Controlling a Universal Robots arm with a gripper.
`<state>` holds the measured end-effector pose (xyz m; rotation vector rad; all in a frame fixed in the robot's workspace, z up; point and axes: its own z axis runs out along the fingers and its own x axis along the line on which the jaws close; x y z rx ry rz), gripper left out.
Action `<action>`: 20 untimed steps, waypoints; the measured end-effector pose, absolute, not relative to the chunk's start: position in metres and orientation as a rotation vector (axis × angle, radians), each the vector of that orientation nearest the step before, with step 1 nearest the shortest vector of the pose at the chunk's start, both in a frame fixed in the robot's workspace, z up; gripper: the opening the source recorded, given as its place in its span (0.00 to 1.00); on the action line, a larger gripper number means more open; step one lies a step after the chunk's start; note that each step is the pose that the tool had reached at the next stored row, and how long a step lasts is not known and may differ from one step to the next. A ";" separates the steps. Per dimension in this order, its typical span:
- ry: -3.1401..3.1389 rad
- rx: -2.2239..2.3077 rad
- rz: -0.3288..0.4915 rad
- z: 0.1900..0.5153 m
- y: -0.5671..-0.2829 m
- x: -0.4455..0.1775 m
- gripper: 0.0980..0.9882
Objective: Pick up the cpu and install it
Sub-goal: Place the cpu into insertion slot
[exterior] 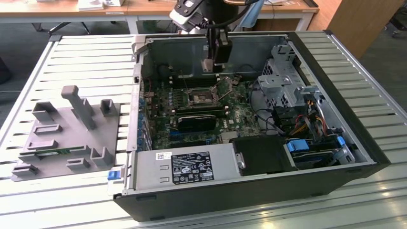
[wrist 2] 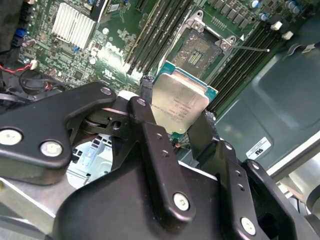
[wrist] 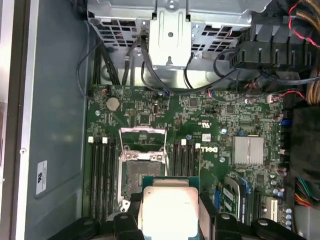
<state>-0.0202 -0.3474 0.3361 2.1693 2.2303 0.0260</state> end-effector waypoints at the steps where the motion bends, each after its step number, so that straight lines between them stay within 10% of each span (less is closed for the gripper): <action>1: 2.235 2.165 0.027 0.335 -0.347 -0.021 0.49; 20: 2.247 2.165 0.041 0.305 -0.346 -0.024 0.49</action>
